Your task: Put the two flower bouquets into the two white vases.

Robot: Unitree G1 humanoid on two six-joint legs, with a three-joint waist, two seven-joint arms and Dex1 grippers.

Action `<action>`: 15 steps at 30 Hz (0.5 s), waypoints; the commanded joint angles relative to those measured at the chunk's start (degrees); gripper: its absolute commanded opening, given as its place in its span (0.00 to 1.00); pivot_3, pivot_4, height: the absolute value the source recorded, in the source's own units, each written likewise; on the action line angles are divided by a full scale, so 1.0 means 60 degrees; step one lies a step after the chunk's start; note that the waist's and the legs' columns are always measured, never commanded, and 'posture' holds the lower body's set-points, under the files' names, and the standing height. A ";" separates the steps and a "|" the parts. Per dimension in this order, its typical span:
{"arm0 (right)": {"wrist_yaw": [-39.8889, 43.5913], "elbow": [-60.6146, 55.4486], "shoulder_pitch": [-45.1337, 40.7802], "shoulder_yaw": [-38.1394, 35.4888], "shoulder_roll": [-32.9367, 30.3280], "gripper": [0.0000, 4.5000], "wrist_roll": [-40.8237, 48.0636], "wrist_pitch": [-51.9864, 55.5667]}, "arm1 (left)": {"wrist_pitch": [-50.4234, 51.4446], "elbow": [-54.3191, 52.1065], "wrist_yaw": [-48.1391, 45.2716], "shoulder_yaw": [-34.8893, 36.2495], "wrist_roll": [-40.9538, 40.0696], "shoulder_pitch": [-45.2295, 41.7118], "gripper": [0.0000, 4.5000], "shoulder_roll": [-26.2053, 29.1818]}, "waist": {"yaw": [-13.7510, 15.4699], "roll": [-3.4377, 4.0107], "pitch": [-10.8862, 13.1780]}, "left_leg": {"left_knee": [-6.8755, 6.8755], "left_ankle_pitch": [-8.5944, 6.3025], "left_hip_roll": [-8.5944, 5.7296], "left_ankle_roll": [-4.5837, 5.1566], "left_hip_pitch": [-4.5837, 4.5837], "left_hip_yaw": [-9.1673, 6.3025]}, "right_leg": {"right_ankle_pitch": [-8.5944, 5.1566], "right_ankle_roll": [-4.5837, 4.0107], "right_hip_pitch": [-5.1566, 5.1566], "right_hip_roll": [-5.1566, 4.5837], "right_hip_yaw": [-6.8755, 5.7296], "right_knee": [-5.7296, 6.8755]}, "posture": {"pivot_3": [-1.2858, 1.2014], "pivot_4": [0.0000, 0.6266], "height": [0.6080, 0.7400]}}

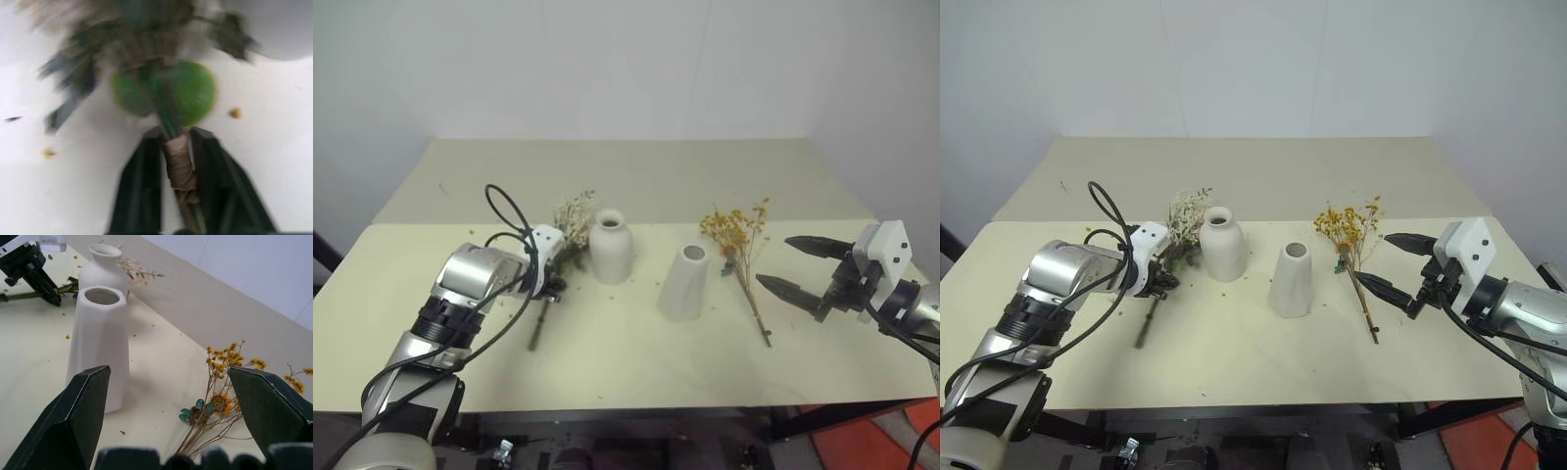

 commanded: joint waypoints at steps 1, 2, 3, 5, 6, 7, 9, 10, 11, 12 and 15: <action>-0.0120 -0.0150 -0.0202 -0.0194 0.0017 1.00 0.0035 -0.0260 | -0.0709 -0.0314 0.0026 0.0529 0.0318 -0.0278 0.04 0.0197 | 0.0010 0.0000 0.0000 | 0.0000 0.0000 0.0000 0.0000 -0.0001 0.0000 | 0.0000 0.0000 0.0000 -0.0001 0.0000 -0.0001 | 0.52 0.24 1.00; -0.0119 -0.0125 -0.0223 -0.0180 0.0023 1.00 0.0027 -0.0264 | -0.0844 -0.0362 0.0061 0.0632 0.0366 -0.0289 0.04 0.0187 | 0.0014 0.0000 0.0000 | 0.0000 0.0000 -0.0001 0.0000 -0.0002 0.0000 | 0.0001 0.0001 0.0000 -0.0002 0.0000 -0.0003 | 0.52 0.24 1.00; -0.0127 -0.0104 -0.0255 -0.0157 0.0037 1.00 0.0021 -0.0266 | -0.1219 -0.0401 0.0131 0.0959 0.0379 -0.0405 0.04 0.0152 | 0.0014 -0.0001 0.0000 | 0.0000 0.0000 -0.0003 -0.0001 -0.0003 0.0000 | 0.0001 0.0002 0.0000 -0.0003 0.0000 -0.0003 | 0.52 0.24 1.00; -0.0146 -0.0088 -0.0293 -0.0121 0.0073 1.00 0.0005 -0.0268 | -0.2227 -0.0345 0.0369 0.1667 0.0404 -0.0619 0.04 -0.0015 | 0.0018 -0.0001 0.0001 | 0.0001 0.0001 -0.0002 -0.0002 -0.0003 0.0000 | 0.0002 0.0002 -0.0001 -0.0003 -0.0001 -0.0003 | 0.52 0.24 1.00; -0.0181 -0.0100 -0.0299 -0.0091 0.0111 1.00 -0.0009 -0.0267 | -0.3094 -0.0153 0.0602 0.2205 0.0344 -0.0858 0.04 -0.0250 | 0.0027 -0.0001 0.0001 | 0.0001 0.0001 -0.0001 -0.0002 -0.0003 -0.0001 | 0.0002 0.0002 0.0000 -0.0003 -0.0002 -0.0003 | 0.52 0.24 1.00; -0.0206 -0.0122 -0.0290 -0.0071 0.0141 1.00 -0.0017 -0.0270 | -0.3783 0.0029 0.0775 0.2590 0.0297 -0.1045 0.04 -0.0454 | 0.0048 -0.0003 0.0002 | 0.0001 0.0001 -0.0002 -0.0002 -0.0003 -0.0001 | 0.0002 0.0003 0.0000 -0.0004 -0.0002 -0.0003 | 0.52 0.24 1.00; -0.0247 -0.0185 -0.0254 -0.0058 0.0188 1.00 -0.0019 -0.0268 | -0.5064 0.0420 0.0855 0.3238 0.0102 -0.1417 0.04 -0.0904 | 0.0072 -0.0003 0.0002 | 0.0003 0.0005 -0.0002 -0.0008 -0.0007 -0.0002 | 0.0006 0.0005 0.0002 -0.0005 -0.0005 -0.0009 | 0.52 0.24 1.00; -0.0257 -0.0216 -0.0237 -0.0063 0.0209 1.00 -0.0019 -0.0263 | -0.5618 0.0601 0.0812 0.3489 -0.0010 -0.1577 0.04 -0.1109 | 0.0086 -0.0003 0.0002 | 0.0003 0.0004 -0.0006 -0.0008 -0.0007 -0.0001 | 0.0007 0.0006 0.0005 -0.0008 -0.0004 -0.0011 | 0.52 0.24 1.00; -0.0279 -0.0245 -0.0211 -0.0083 0.0235 1.00 -0.0016 -0.0261 | -0.5809 0.0986 0.0634 0.3955 -0.0450 -0.2005 0.04 -0.1384 | 0.0093 -0.0003 0.0002 | 0.0003 0.0005 -0.0008 -0.0008 -0.0009 0.0000 | 0.0008 0.0007 0.0004 -0.0010 -0.0004 -0.0015 | 0.52 0.24 1.00; -0.0293 -0.0270 -0.0183 -0.0107 0.0250 1.00 -0.0013 -0.0264 | -0.5908 0.1316 0.0380 0.4310 -0.0847 -0.2373 0.04 -0.1600 | 0.0102 -0.0004 0.0002 | 0.0003 0.0005 -0.0008 -0.0008 -0.0010 0.0001 | 0.0010 0.0009 0.0006 -0.0011 -0.0004 -0.0020 | 0.52 0.24 1.00; -0.0372 -0.0344 -0.0151 -0.0132 0.0300 1.00 -0.0016 -0.0275 | -0.6240 0.1952 -0.0471 0.4915 -0.1714 -0.3034 0.04 -0.2099 | 0.0097 -0.0004 0.0002 | 0.0006 0.0005 -0.0013 -0.0008 -0.0015 0.0001 | 0.0015 0.0019 0.0008 -0.0012 -0.0003 -0.0024 | 0.52 0.24 1.00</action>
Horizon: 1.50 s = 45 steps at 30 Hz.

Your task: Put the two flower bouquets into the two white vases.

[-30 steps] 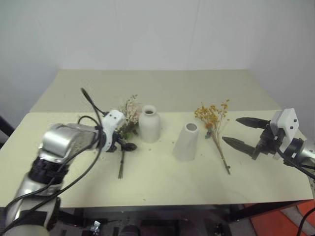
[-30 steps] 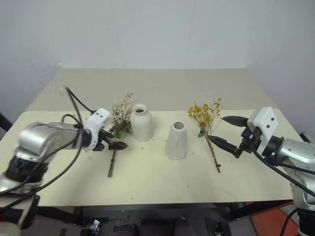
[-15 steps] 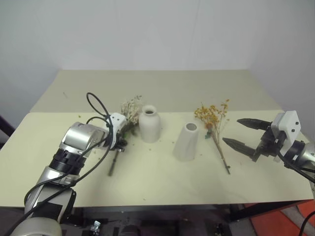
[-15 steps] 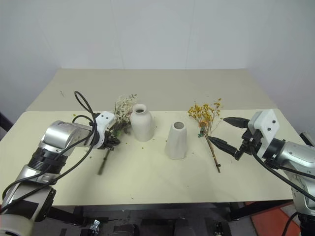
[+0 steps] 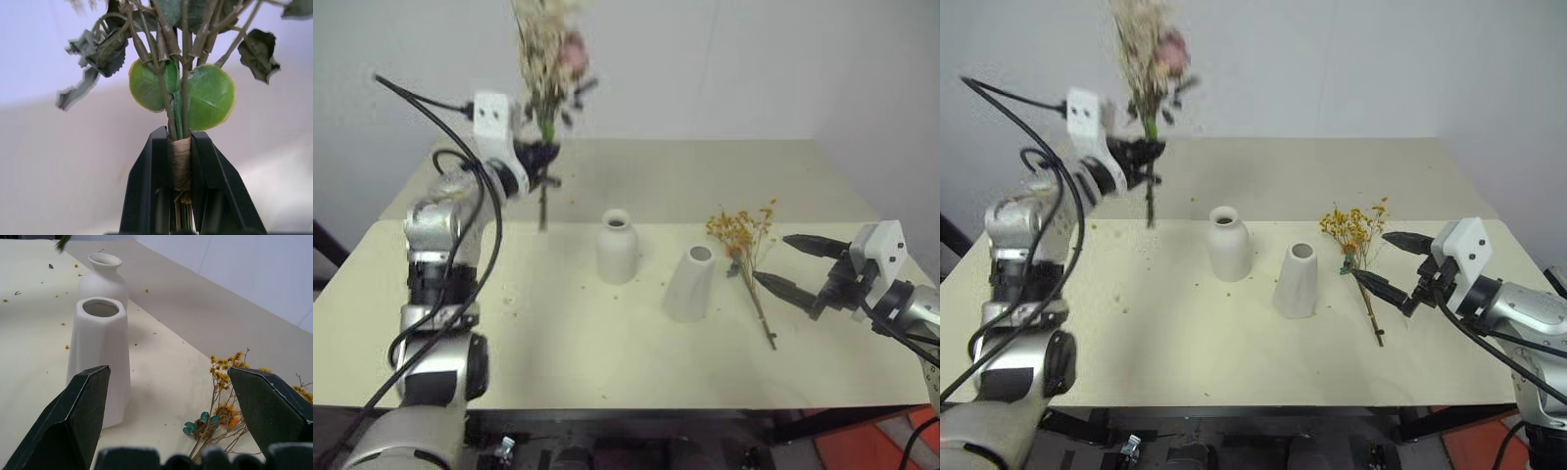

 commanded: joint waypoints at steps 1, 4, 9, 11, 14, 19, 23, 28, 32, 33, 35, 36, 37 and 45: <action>-0.0166 -0.0367 -0.0013 -0.0211 0.0035 1.00 0.0001 -0.0278 | -0.0699 0.0483 -0.1016 0.0716 -0.1068 -0.0670 0.04 -0.0433 | -0.0017 0.0000 0.0000 | 0.0000 0.0000 0.0001 0.0000 0.0000 0.0000 | 0.0001 0.0001 -0.0001 0.0000 -0.0001 0.0000 | 0.52 0.24 1.00; -0.0297 -0.0511 0.0035 -0.0213 0.0135 1.00 0.0011 -0.0277 | -0.1229 0.0865 -0.1813 0.0498 -0.1164 -0.0931 0.04 -0.0709 | -0.0046 0.0000 0.0000 | 0.0000 0.0001 0.0001 -0.0001 0.0002 0.0000 | 0.0001 0.0003 -0.0001 0.0002 0.0001 0.0003 | 0.52 0.24 1.00; -0.0456 -0.0747 0.0242 -0.0295 0.0265 1.00 0.0038 -0.0262 | -0.2615 0.0912 -0.2759 0.0372 -0.1148 -0.0671 0.04 -0.1274 | -0.0102 0.0000 0.0000 | 0.0000 0.0002 0.0002 -0.0004 0.0000 0.0001 | 0.0002 0.0004 -0.0005 0.0003 0.0005 0.0002 | 0.52 0.24 1.00; -0.0504 -0.0800 0.0306 -0.0340 0.0291 1.00 0.0052 -0.0265 | -0.2880 0.0871 -0.2994 0.0232 -0.1092 -0.0487 0.04 -0.1404 | -0.0093 0.0000 0.0000 | 0.0000 0.0002 0.0002 -0.0004 0.0002 0.0001 | 0.0002 0.0004 -0.0003 0.0004 0.0005 0.0003 | 0.52 0.24 1.00; -0.0545 -0.0864 0.0381 -0.0400 0.0306 1.00 0.0092 -0.0259 | -0.3472 0.0859 -0.3263 -0.0065 -0.0836 -0.0158 0.04 -0.1536 | -0.0098 0.0001 0.0000 | 0.0000 0.0003 0.0002 -0.0004 0.0010 0.0001 | 0.0002 0.0004 0.0003 0.0004 0.0008 0.0005 | 0.52 0.24 1.00; -0.0608 -0.0897 0.0449 -0.0450 0.0317 1.00 0.0127 -0.0259 | -0.4150 0.0896 -0.3623 -0.0320 -0.0670 0.0284 0.04 -0.1659 | -0.0091 0.0000 0.0000 | 0.0001 0.0003 0.0002 -0.0004 0.0003 0.0001 | 0.0003 0.0005 -0.0001 0.0005 0.0009 0.0005 | 0.52 0.24 1.00; -0.0625 -0.0917 0.0469 -0.0454 0.0342 1.00 0.0133 -0.0261 | -0.4436 0.0860 -0.3687 -0.0472 -0.0571 0.0489 0.04 -0.1765 | -0.0079 0.0000 0.0000 | 0.0001 0.0003 0.0002 -0.0004 0.0001 0.0000 | 0.0003 0.0005 -0.0001 0.0005 0.0008 0.0002 | 0.52 0.24 1.00; -0.0664 -0.0951 0.0471 -0.0445 0.0375 1.00 0.0127 -0.0257 | -0.4644 0.0976 -0.3727 -0.0601 -0.0403 0.0620 0.04 -0.1762 | -0.0087 0.0000 0.0000 | 0.0001 0.0003 0.0002 -0.0004 0.0006 0.0000 | 0.0004 0.0006 0.0002 0.0006 0.0009 0.0004 | 0.52 0.24 1.00; -0.0677 -0.0972 0.0514 -0.0494 0.0375 1.00 0.0137 -0.0257 | -0.4739 0.0925 -0.3722 -0.0705 -0.0331 0.0810 0.04 -0.1829 | -0.0083 0.0000 0.0000 | 0.0001 0.0003 0.0002 -0.0003 0.0006 0.0000 | 0.0003 0.0006 0.0002 0.0005 0.0008 0.0003 | 0.52 0.24 1.00; -0.0691 -0.0984 0.0526 -0.0496 0.0381 1.00 0.0133 -0.0256 | -0.4765 0.0940 -0.3717 -0.0722 -0.0313 0.0841 0.04 -0.1836 | -0.0080 0.0000 0.0000 | 0.0001 0.0003 0.0002 -0.0004 0.0006 0.0000 | 0.0003 0.0006 0.0003 0.0005 0.0008 0.0004 | 0.52 0.24 1.00; -0.0714 -0.1003 0.0546 -0.0508 0.0382 1.00 0.0143 -0.0245 | -0.4742 0.0947 -0.3684 -0.0735 -0.0316 0.0875 0.04 -0.1849 | -0.0075 0.0000 0.0000 | 0.0001 0.0003 0.0002 -0.0004 0.0005 -0.0001 | 0.0003 0.0006 0.0002 0.0005 0.0008 0.0004 | 0.52 0.24 1.00; -0.0732 -0.1017 0.0557 -0.0511 0.0386 1.00 0.0148 -0.0244 | -0.4723 0.0907 -0.3678 -0.0749 -0.0322 0.0922 0.04 -0.1860 | -0.0076 0.0000 0.0000 | 0.0001 0.0003 0.0002 -0.0004 0.0004 -0.0001 | 0.0004 0.0006 0.0001 0.0005 0.0008 0.0004 | 0.52 0.24 1.00; -0.0746 -0.1026 0.0565 -0.0511 0.0386 1.00 0.0153 -0.0244 | -0.4711 0.0877 -0.3676 -0.0760 -0.0325 0.0955 0.04 -0.1866 | -0.0079 0.0000 0.0000 | 0.0001 0.0003 0.0001 -0.0004 0.0004 -0.0001 | 0.0004 0.0006 0.0002 0.0005 0.0008 0.0003 | 0.52 0.24 1.00; -0.0785 -0.1066 0.0590 -0.0515 0.0384 1.00 0.0183 -0.0224 | -0.4734 0.0788 -0.3623 -0.0877 -0.0220 0.1279 0.04 -0.1890 | -0.0080 0.0000 0.0000 | 0.0001 0.0003 0.0002 -0.0004 0.0008 -0.0001 | 0.0004 0.0006 0.0004 0.0006 0.0008 0.0005 | 0.52 0.24 1.00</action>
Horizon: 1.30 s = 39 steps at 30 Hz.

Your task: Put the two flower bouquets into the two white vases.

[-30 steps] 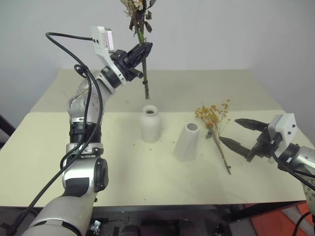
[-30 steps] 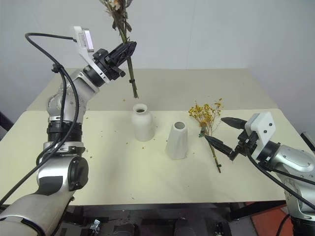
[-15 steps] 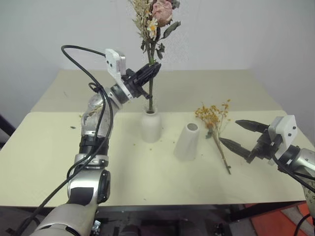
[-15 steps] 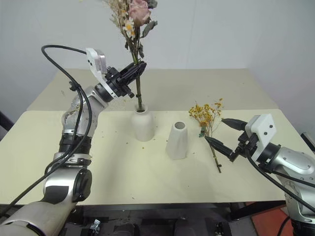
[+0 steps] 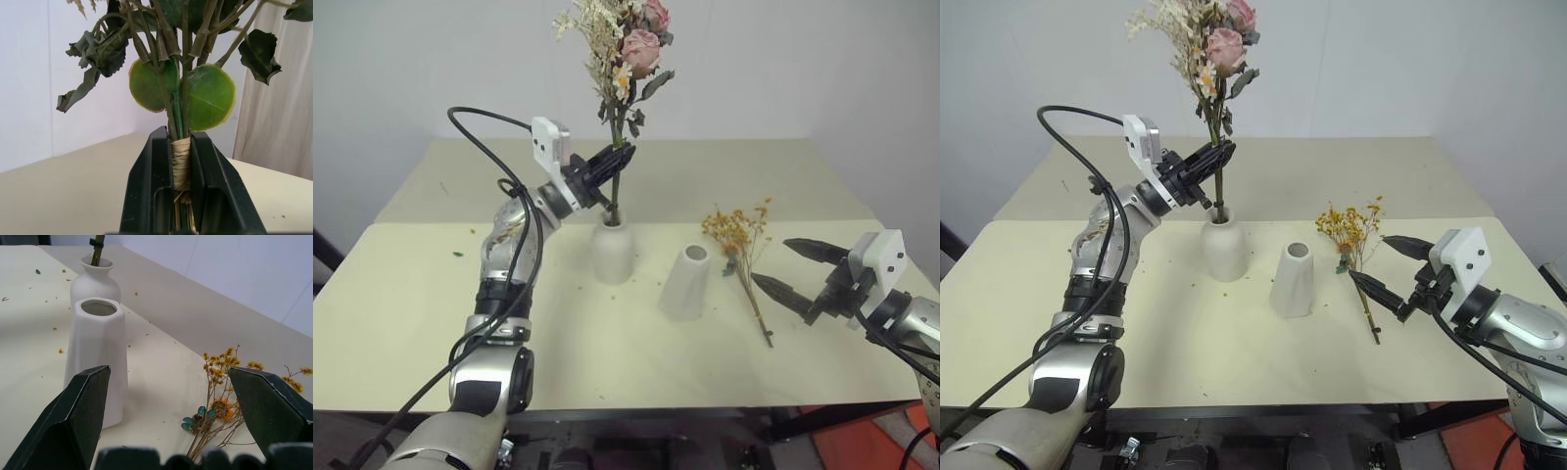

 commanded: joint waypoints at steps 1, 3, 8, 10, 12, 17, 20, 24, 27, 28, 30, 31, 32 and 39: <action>-0.0079 -0.0360 0.0010 -0.0370 0.0012 1.00 0.0162 -0.0222 | -0.0257 -0.0338 0.0011 -0.0053 0.0087 0.0040 0.04 0.0013 | 0.0002 0.0000 0.0000 | 0.0000 0.0000 0.0000 0.0000 -0.0001 0.0000 | 0.0000 0.0000 -0.0001 0.0000 0.0000 0.0000 | 0.52 0.24 1.00; -0.0078 -0.0352 0.0006 -0.0362 0.0018 1.00 0.0161 -0.0228 | -0.0241 -0.0355 0.0017 -0.0043 0.0086 0.0109 0.04 0.0031 | 0.0003 0.0000 0.0000 | 0.0000 0.0000 0.0000 0.0000 -0.0002 0.0000 | 0.0000 0.0000 -0.0001 0.0000 0.0000 -0.0001 | 0.52 0.24 1.00; -0.0053 -0.0361 -0.0022 -0.0335 0.0037 1.00 0.0194 -0.0235 | -0.0217 -0.0356 0.0083 -0.0045 0.0123 0.0242 0.04 0.0075 | 0.0003 0.0000 0.0000 | 0.0000 0.0000 0.0000 0.0000 -0.0001 0.0000 | 0.0000 0.0000 0.0000 0.0000 0.0000 -0.0001 | 0.52 0.24 1.00; 0.0001 -0.0361 -0.0057 -0.0311 0.0054 1.00 0.0255 -0.0241 | -0.0215 -0.0385 0.0091 -0.0056 0.0129 0.0299 0.04 0.0073 | 0.0001 0.0000 0.0000 | 0.0000 0.0000 0.0000 0.0000 -0.0001 0.0000 | 0.0000 0.0000 0.0000 0.0000 -0.0001 -0.0001 | 0.52 0.24 1.00; 0.0029 -0.0359 -0.0088 -0.0302 0.0058 1.00 0.0285 -0.0236 | -0.0212 -0.0417 0.0096 -0.0058 0.0135 0.0338 0.04 0.0069 | 0.0001 0.0000 0.0000 | 0.0000 0.0000 0.0000 0.0000 -0.0001 0.0000 | 0.0000 0.0000 0.0000 0.0000 0.0000 -0.0001 | 0.52 0.24 1.00; 0.0148 -0.0286 -0.0289 -0.0256 0.0048 1.00 0.0469 -0.0294 | -0.0248 -0.0266 0.0110 0.0013 0.0227 0.0322 0.04 0.0118 | -0.0003 0.0000 0.0000 | 0.0000 0.0000 0.0000 0.0000 0.0000 0.0000 | 0.0000 0.0000 0.0001 0.0000 0.0000 0.0000 | 0.52 0.24 1.00; 0.0216 -0.0271 -0.0472 -0.0251 0.0086 1.00 0.0698 -0.0279 | -0.0302 -0.0149 0.0119 0.0040 0.0272 0.0313 0.04 0.0156 | -0.0009 0.0000 0.0000 | 0.0000 0.0000 0.0001 0.0000 0.0002 0.0000 | 0.0000 0.0000 0.0001 0.0001 0.0000 0.0000 | 0.52 0.24 1.00; 0.0367 -0.0256 -0.0752 -0.0233 0.0023 1.00 0.1038 -0.0080 | -0.0318 -0.0202 0.0157 0.0010 0.0288 0.0395 0.04 0.0107 | -0.0003 0.0000 0.0000 | 0.0000 0.0000 0.0000 0.0000 0.0002 0.0000 | 0.0000 0.0000 0.0001 0.0001 -0.0001 0.0001 | 0.52 0.24 1.00; 0.0471 -0.0191 -0.0994 -0.0145 -0.0097 1.00 0.1168 0.0039 | -0.0355 -0.0201 0.0209 -0.0035 0.0325 0.0438 0.04 0.0037 | -0.0005 0.0000 0.0000 | 0.0000 0.0000 0.0000 0.0000 0.0000 0.0000 | 0.0000 0.0000 0.0000 0.0000 0.0000 0.0000 | 0.52 0.24 1.00; 0.0531 -0.0182 -0.1085 -0.0103 -0.0130 1.00 0.1231 0.0094 | -0.0374 -0.0192 0.0230 -0.0049 0.0340 0.0447 0.04 0.0013 | -0.0004 0.0000 0.0000 | 0.0000 0.0000 0.0000 0.0000 0.0001 -0.0001 | 0.0000 0.0000 0.0001 0.0000 0.0000 0.0000 | 0.52 0.24 1.00; 0.0631 -0.0169 -0.1223 -0.0043 -0.0195 1.00 0.1347 0.0185 | -0.0383 -0.0194 0.0261 -0.0063 0.0347 0.0457 0.04 -0.0018 | -0.0006 0.0000 0.0000 | 0.0000 0.0000 0.0001 0.0000 0.0002 -0.0001 | 0.0000 0.0000 0.0001 0.0001 -0.0001 0.0001 | 0.52 0.24 1.00; 0.0678 -0.0152 -0.1286 -0.0030 -0.0246 1.00 0.1397 0.0236 | -0.0386 -0.0216 0.0277 -0.0076 0.0346 0.0464 0.04 -0.0032 | -0.0003 0.0000 0.0000 | 0.0000 0.0000 0.0000 0.0000 0.0002 0.0000 | 0.0000 0.0000 0.0000 0.0000 0.0000 0.0001 | 0.52 0.24 1.00; 0.0743 -0.0133 -0.1347 -0.0019 -0.0302 1.00 0.1437 0.0285 | -0.0388 -0.0241 0.0291 -0.0083 0.0341 0.0478 0.04 -0.0043 | 0.0000 0.0000 0.0000 | 0.0000 0.0000 0.0000 0.0000 0.0002 0.0000 | 0.0000 0.0000 0.0001 0.0000 -0.0001 0.0001 | 0.52 0.24 1.00; 0.1107 0.0217 -0.1828 0.0005 -0.0647 1.00 0.1551 0.0526 | -0.0461 -0.0277 0.0340 -0.0132 0.0370 0.0565 0.04 -0.0088 | -0.0007 0.0000 0.0000 | 0.0000 0.0000 0.0001 0.0000 0.0003 0.0000 | 0.0001 0.0000 0.0002 0.0000 0.0000 0.0001 | 0.52 0.24 1.00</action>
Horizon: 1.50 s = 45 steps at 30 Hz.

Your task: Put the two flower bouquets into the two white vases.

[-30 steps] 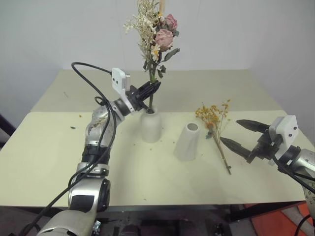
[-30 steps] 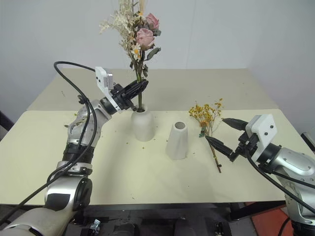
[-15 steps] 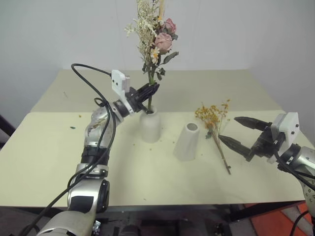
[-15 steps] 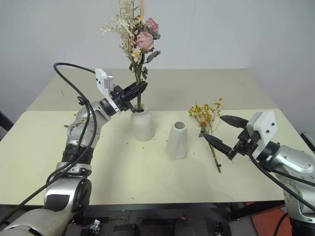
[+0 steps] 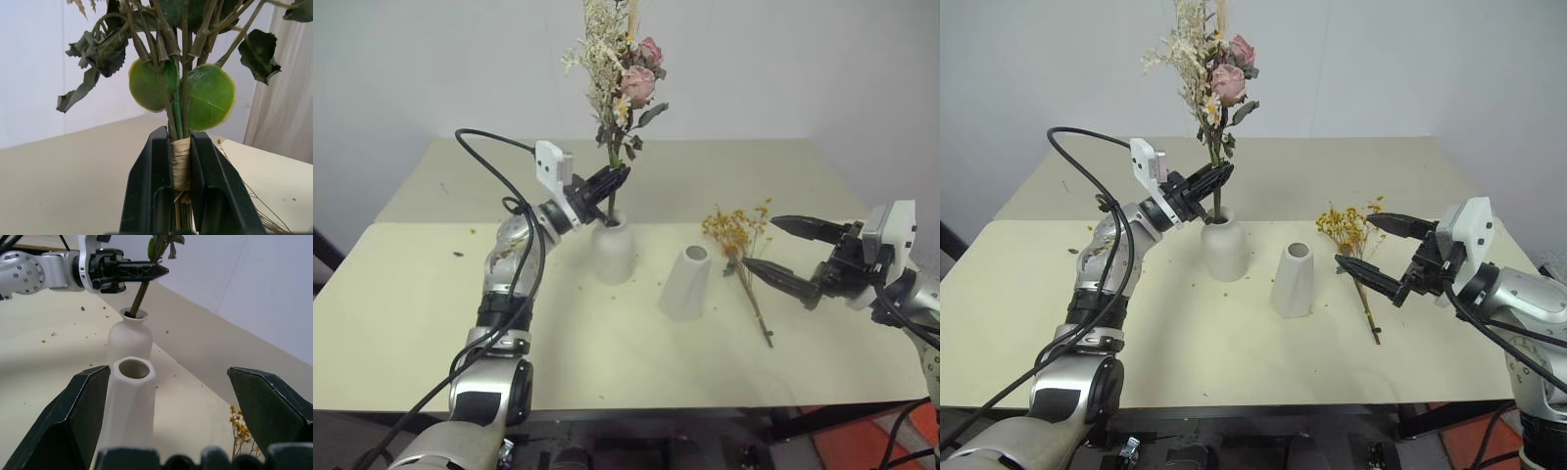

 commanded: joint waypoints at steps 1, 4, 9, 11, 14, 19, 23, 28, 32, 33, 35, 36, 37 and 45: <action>0.0168 0.0023 -0.0328 -0.0078 -0.0260 1.00 0.0230 0.0115 | -0.0234 -0.0261 0.0014 -0.0038 0.0069 -0.0012 0.04 -0.0001 | 0.0002 0.0000 0.0000 | 0.0000 0.0000 0.0000 0.0000 0.0001 0.0000 | 0.0000 0.0000 0.0000 0.0001 0.0000 0.0001 | 0.52 0.24 1.00; 0.0310 0.0127 -0.0415 -0.0025 -0.0353 1.00 0.0207 0.0161 | -0.0222 -0.0299 0.0023 -0.0046 0.0078 0.0022 0.04 -0.0004 | 0.0009 0.0000 0.0000 | 0.0000 0.0000 -0.0001 0.0000 -0.0004 0.0000 | 0.0000 0.0000 -0.0002 0.0000 0.0000 -0.0001 | 0.52 0.24 1.00; 0.0408 0.0227 -0.0507 -0.0018 -0.0362 1.00 0.0185 0.0162 | -0.0169 -0.0399 0.0010 -0.0050 0.0057 0.0105 0.04 0.0029 | 0.0007 0.0000 0.0000 | 0.0000 0.0000 0.0000 0.0000 -0.0004 -0.0001 | 0.0000 0.0000 -0.0002 0.0000 0.0000 -0.0002 | 0.52 0.24 1.00; 0.0429 0.0239 -0.0519 -0.0016 -0.0339 1.00 0.0182 0.0145 | -0.0161 -0.0399 0.0024 -0.0055 0.0069 0.0103 0.04 0.0038 | 0.0007 0.0000 0.0000 | 0.0000 0.0000 0.0000 0.0000 -0.0002 0.0000 | 0.0001 0.0000 -0.0002 0.0000 0.0000 0.0000 | 0.52 0.24 1.00; 0.0448 0.0245 -0.0529 -0.0009 -0.0303 1.00 0.0175 0.0117 | -0.0130 -0.0397 0.0033 -0.0057 0.0077 0.0105 0.04 0.0063 | 0.0007 0.0000 0.0000 | 0.0000 0.0000 -0.0001 0.0000 -0.0003 0.0000 | 0.0000 0.0000 -0.0002 0.0000 0.0000 -0.0001 | 0.52 0.24 1.00; 0.0466 0.0251 -0.0536 -0.0011 -0.0275 1.00 0.0170 0.0091 | 0.0221 -0.0512 0.0038 -0.0120 0.0065 0.0144 0.11 0.0191 | 0.0006 0.0000 0.0000 | 0.0000 0.0000 0.0000 0.0000 -0.0003 0.0000 | 0.0000 0.0000 -0.0002 0.0000 0.0000 -0.0001 | 0.52 0.24 1.00; 0.0463 0.0283 -0.0557 0.0009 -0.0261 1.00 0.0132 0.0061 | 0.0723 -0.1342 -0.0110 -0.0187 -0.0119 0.0442 0.40 0.0467 | -0.0013 0.0000 0.0000 | 0.0000 0.0000 0.0001 0.0000 -0.0003 -0.0001 | 0.0000 0.0000 -0.0004 0.0000 0.0000 0.0000 | 0.52 0.24 1.00; 0.0482 0.0346 -0.0565 0.0018 -0.0264 1.00 0.0113 0.0031 | 0.1388 -0.2738 0.0144 -0.0119 -0.0171 0.1118 0.75 0.0978 | -0.0005 0.0000 0.0000 | 0.0000 0.0000 0.0000 0.0000 -0.0001 -0.0001 | 0.0001 0.0000 -0.0003 0.0000 0.0000 0.0002 | 0.52 0.24 1.00; 0.0536 0.0465 -0.0565 0.0022 -0.0264 1.00 0.0076 -0.0035 | 0.2137 -0.4240 0.0176 0.0020 -0.0550 0.1921 0.99 0.1538 | -0.0012 0.0001 0.0000 | -0.0002 0.0000 0.0004 0.0000 -0.0001 -0.0001 | 0.0001 -0.0002 -0.0008 0.0001 0.0001 0.0003 | 0.52 0.24 1.00; 0.0546 0.0488 -0.0569 0.0021 -0.0267 1.00 0.0073 -0.0045 | 0.2262 -0.4484 0.0208 0.0054 -0.0637 0.2041 0.99 0.1611 | 0.0004 0.0001 0.0000 | -0.0001 0.0000 0.0004 0.0000 0.0000 -0.0001 | 0.0001 -0.0002 -0.0006 0.0001 0.0001 0.0006 | 0.52 0.24 1.00; 0.0553 0.0564 -0.0616 0.0051 -0.0265 1.00 0.0043 -0.0071 | 0.2527 -0.5034 0.0195 0.0122 -0.0816 0.2358 0.99 0.1866 | 0.0012 0.0001 0.0000 | 0.0002 0.0001 0.0004 -0.0001 0.0001 -0.0001 | 0.0001 -0.0001 -0.0002 0.0000 0.0000 0.0006 | 0.52 0.24 1.00; 0.0558 0.0593 -0.0635 0.0071 -0.0263 1.00 0.0029 -0.0081 | 0.2695 -0.5266 0.0210 0.0147 -0.0884 0.2511 0.99 0.2010 | 0.0021 0.0001 0.0000 | 0.0002 0.0001 0.0004 -0.0001 0.0002 -0.0001 | 0.0001 -0.0001 -0.0001 0.0000 0.0000 0.0006 | 0.52 0.24 1.00; 0.0551 0.0620 -0.0657 0.0100 -0.0258 1.00 0.0011 -0.0085 | 0.2822 -0.5480 0.0185 0.0177 -0.0933 0.2686 0.99 0.2173 | 0.0021 0.0001 0.0000 | 0.0002 0.0000 0.0004 -0.0001 0.0002 -0.0001 | 0.0001 -0.0001 -0.0001 0.0000 -0.0001 0.0006 | 0.52 0.24 1.00; 0.0361 0.0737 -0.0443 0.0162 -0.0600 1.00 -0.0370 0.0225 | 0.3747 -0.6746 -0.0391 0.0706 -0.1742 0.3834 0.99 0.3616 | -0.0030 0.0002 0.0000 | 0.0000 0.0000 0.0008 0.0000 0.0002 0.0002 | 0.0000 -0.0002 -0.0008 0.0002 0.0001 0.0006 | 0.52 0.24 1.00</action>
